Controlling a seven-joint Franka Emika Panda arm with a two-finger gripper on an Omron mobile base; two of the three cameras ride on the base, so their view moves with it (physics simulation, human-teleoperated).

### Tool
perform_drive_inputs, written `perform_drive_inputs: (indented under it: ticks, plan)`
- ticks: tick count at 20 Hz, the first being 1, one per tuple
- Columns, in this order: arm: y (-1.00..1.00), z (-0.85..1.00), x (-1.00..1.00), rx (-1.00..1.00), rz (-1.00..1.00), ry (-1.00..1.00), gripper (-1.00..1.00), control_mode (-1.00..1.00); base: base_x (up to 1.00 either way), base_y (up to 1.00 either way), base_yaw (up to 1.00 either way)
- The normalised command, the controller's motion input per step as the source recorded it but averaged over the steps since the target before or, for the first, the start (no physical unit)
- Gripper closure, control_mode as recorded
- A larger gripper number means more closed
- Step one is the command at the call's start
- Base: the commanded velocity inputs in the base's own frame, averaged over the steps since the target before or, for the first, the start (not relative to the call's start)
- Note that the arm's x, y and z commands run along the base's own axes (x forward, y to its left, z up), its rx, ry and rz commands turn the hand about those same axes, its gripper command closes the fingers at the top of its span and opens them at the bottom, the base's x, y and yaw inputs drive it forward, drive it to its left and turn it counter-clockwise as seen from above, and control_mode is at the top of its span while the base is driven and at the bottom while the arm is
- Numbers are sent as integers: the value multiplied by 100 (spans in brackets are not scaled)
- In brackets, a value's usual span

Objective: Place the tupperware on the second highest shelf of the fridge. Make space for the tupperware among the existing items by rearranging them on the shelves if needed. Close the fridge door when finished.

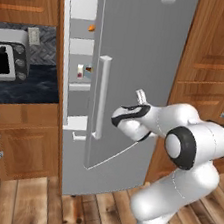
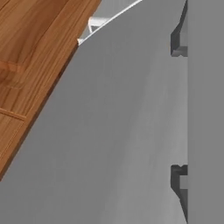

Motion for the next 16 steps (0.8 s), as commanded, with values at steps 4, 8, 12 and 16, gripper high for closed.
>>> perform_drive_inputs:
  ticks: [4,8,12,16]
  plan:
    - [-13,100,43,6,-9,26,-100,-100,0,0,0]
    - [0,100,64,13,0,22,-100,-100,0,0,0]
    - [1,94,71,15,7,20,-100,-100,0,0,0]
    - [40,52,58,9,20,24,-100,-100,0,0,0]
